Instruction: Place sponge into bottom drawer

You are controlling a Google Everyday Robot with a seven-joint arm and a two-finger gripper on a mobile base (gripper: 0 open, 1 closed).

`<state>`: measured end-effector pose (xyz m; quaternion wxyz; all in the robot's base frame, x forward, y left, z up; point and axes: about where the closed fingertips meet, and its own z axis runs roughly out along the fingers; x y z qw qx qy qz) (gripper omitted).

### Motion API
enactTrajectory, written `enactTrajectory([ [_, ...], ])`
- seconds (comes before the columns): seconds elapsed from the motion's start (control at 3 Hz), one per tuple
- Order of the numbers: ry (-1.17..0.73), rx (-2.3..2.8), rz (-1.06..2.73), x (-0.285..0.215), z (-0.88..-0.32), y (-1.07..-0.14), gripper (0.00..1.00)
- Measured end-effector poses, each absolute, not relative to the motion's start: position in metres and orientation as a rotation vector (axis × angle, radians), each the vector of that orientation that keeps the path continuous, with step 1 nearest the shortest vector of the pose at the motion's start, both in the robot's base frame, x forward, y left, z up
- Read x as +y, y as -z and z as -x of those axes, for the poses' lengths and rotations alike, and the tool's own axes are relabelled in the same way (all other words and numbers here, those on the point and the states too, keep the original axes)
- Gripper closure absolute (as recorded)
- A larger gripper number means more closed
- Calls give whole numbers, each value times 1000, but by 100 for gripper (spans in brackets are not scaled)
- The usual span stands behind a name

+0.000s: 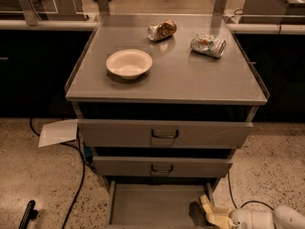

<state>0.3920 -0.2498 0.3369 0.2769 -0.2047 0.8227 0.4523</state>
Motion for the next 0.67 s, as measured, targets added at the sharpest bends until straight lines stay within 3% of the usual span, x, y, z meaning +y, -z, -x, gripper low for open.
enactTrajectory([
  [0.67, -1276, 2240, 564, -210, -440, -269, 100],
])
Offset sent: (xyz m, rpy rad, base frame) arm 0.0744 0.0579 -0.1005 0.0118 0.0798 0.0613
